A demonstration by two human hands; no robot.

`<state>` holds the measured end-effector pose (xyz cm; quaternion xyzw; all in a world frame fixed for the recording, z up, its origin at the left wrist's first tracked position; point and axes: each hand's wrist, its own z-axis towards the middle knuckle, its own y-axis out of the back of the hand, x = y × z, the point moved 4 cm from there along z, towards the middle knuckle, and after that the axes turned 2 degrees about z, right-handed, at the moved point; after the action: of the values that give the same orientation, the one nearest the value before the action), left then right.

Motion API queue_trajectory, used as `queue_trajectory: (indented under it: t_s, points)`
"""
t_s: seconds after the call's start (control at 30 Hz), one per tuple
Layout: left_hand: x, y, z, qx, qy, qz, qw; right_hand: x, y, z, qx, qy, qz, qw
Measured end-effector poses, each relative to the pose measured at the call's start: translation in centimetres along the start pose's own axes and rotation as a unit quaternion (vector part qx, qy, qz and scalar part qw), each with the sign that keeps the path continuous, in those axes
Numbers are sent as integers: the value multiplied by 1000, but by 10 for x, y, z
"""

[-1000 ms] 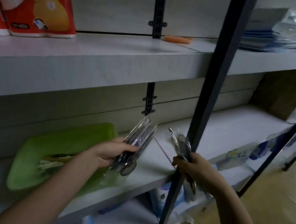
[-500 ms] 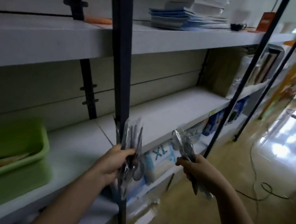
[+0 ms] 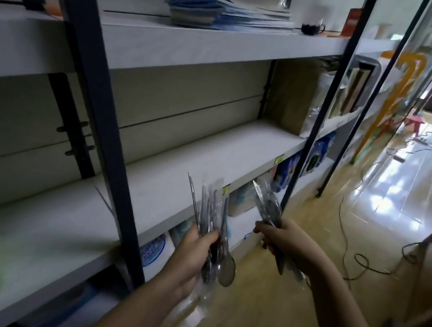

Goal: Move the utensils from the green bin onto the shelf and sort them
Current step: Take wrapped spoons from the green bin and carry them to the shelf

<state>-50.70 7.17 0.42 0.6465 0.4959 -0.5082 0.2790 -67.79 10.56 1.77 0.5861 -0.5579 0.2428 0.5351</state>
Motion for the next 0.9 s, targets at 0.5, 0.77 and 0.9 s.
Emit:
queue_trajectory:
  t_s: [0.5,0.77,0.9]
  points:
    - [-50,-111,213,31,0,-4,1000,8,117,160,-46,4,22,999]
    - [-100,-152,328,-13,-4,10,1000,33,175,284,-30,-5,45,999]
    - [-102,-152,372,-48,4,19,999,36,184,335,2,-12,53,999]
